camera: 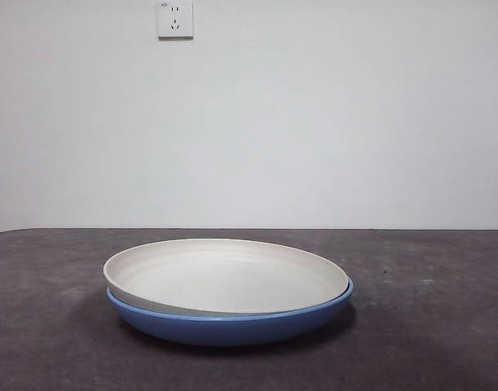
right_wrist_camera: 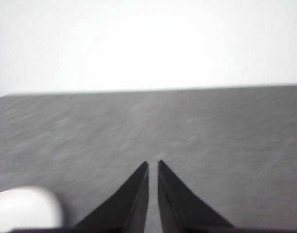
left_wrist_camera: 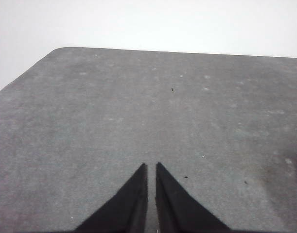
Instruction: Pick up the white plate, put it on the blue plate, put it on desk
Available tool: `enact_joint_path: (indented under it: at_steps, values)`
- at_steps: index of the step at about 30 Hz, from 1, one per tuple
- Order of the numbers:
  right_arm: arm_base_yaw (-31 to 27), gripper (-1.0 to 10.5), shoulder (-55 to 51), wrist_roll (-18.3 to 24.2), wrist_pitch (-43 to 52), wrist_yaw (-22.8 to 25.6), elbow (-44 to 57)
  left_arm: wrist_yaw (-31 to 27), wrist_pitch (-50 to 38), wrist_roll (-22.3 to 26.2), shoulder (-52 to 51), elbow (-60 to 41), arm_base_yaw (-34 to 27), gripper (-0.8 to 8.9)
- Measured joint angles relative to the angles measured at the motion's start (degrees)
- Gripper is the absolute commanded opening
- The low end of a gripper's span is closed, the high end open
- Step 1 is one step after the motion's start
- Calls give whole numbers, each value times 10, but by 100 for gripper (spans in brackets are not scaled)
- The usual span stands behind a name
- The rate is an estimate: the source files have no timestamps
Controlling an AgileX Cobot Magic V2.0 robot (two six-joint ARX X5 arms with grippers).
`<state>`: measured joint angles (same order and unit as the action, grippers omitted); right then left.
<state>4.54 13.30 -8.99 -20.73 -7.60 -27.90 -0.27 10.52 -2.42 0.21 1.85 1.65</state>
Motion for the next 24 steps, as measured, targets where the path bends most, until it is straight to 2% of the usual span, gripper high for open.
enact_joint_path:
  at_steps: [3,6,14,19,24]
  values:
    - [-43,29,-51,19,68,13,103,0,0,0,0,0,0,28]
    - [-49,30,-76,42,75,43,163,0,0,0,0,0,0,28]
    - [-48,29,-90,107,92,134,220,0,0,0,0,0,0,28]
    - [-47,30,-96,118,105,145,266,0,0,0,0,0,0,28]
    - [-44,29,-115,122,111,143,268,0,0,0,0,0,0,28]
